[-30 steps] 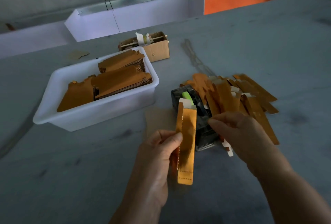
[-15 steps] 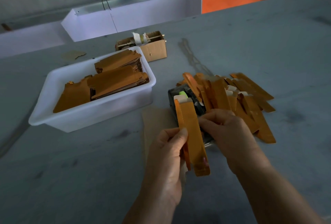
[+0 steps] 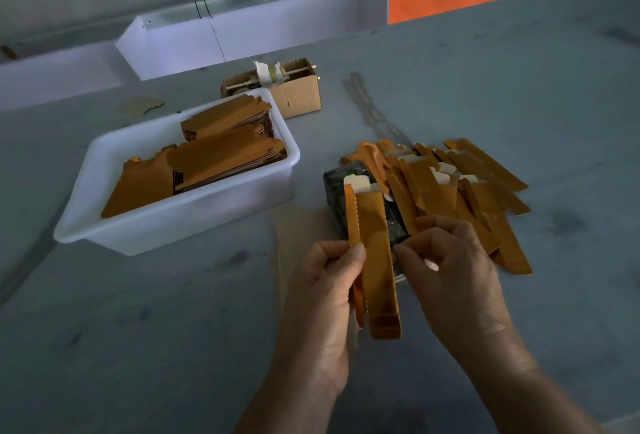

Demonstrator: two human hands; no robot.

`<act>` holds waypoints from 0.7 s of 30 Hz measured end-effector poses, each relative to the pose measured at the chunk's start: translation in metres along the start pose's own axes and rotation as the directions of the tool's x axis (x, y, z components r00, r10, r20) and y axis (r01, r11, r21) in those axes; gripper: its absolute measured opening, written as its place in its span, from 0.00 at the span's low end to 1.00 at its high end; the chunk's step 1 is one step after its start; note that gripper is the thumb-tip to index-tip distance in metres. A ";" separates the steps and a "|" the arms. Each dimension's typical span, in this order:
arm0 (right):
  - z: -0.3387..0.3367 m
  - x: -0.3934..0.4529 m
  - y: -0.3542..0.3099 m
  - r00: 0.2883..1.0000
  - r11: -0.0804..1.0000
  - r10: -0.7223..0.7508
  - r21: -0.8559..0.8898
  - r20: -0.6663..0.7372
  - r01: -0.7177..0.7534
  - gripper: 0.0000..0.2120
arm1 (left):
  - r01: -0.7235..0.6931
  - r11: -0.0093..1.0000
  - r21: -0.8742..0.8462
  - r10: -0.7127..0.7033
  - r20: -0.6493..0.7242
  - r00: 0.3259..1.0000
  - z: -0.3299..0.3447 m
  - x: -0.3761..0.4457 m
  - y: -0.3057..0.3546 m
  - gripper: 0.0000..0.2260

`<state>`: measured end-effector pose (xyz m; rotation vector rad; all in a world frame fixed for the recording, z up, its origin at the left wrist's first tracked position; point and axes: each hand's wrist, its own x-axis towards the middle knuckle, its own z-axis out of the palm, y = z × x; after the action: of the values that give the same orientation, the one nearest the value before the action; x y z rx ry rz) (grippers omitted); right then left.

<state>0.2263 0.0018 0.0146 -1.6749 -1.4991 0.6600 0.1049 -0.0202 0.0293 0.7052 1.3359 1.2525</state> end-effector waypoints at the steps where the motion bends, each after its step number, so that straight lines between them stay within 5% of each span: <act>1: 0.001 -0.001 0.000 1.000 1.000 0.001 -0.003 -0.004 -0.001 0.07 | -0.017 1.000 0.018 0.017 0.011 1.000 0.001 0.000 0.001 0.05; 10: 0.006 -0.007 0.003 0.998 0.998 -0.057 0.021 -0.038 0.058 0.09 | -0.060 0.958 0.282 0.052 0.035 0.998 0.004 0.007 0.011 0.04; 14: 0.005 -0.007 0.001 0.973 0.926 -0.224 -0.323 -0.051 0.196 0.03 | -0.101 0.933 0.347 0.101 0.017 0.995 0.007 0.006 0.012 0.05; 16: 0.000 -0.009 -0.002 0.961 0.902 -0.271 -0.364 -0.055 0.233 0.02 | -0.107 0.927 0.360 0.105 0.025 0.994 0.007 0.004 0.014 0.05; 18: -0.012 -0.006 -0.006 0.963 0.944 -0.258 -0.232 -0.076 0.234 0.02 | -0.076 0.946 0.314 0.068 0.036 0.997 0.006 0.003 0.015 0.04; 21: -0.032 -0.004 -0.014 0.992 0.970 -0.102 0.229 0.069 0.084 0.05 | -0.005 0.972 0.234 -0.004 0.039 0.999 0.003 -0.002 0.016 0.04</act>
<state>0.2436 -0.0090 0.0437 -1.4123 -1.4882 0.8226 0.1038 -0.0167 0.0457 0.8901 1.4653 1.0855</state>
